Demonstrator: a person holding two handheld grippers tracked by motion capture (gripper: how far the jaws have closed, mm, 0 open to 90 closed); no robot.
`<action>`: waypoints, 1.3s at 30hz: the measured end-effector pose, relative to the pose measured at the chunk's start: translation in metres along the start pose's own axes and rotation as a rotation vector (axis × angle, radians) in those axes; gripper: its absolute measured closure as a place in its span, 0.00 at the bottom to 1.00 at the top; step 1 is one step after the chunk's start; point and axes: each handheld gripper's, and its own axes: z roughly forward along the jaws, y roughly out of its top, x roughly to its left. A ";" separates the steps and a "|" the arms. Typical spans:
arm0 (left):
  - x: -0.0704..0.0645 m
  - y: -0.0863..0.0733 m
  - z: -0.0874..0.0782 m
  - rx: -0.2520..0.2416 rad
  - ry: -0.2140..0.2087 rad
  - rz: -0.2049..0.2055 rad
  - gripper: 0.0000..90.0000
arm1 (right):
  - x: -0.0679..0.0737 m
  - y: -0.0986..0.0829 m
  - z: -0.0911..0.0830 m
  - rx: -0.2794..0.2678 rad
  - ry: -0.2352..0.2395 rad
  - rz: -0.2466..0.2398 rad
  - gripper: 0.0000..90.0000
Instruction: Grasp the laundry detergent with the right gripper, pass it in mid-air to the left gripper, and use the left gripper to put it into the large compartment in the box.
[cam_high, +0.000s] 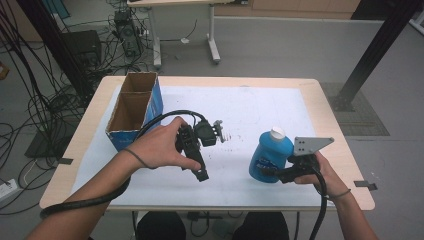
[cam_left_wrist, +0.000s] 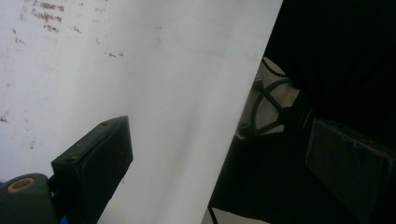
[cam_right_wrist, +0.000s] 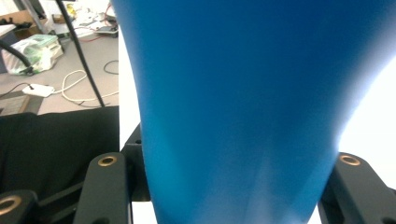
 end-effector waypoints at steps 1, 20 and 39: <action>0.000 0.000 -0.002 -0.001 -0.001 0.005 0.08 | 0.000 0.000 0.001 0.001 0.003 -0.002 0.46; -0.003 0.005 -0.013 0.014 0.007 0.029 0.09 | -0.001 0.009 0.019 0.025 0.058 -0.035 0.46; -0.008 0.014 -0.015 0.026 0.019 0.053 0.09 | -0.003 0.022 0.045 0.026 0.110 -0.061 0.46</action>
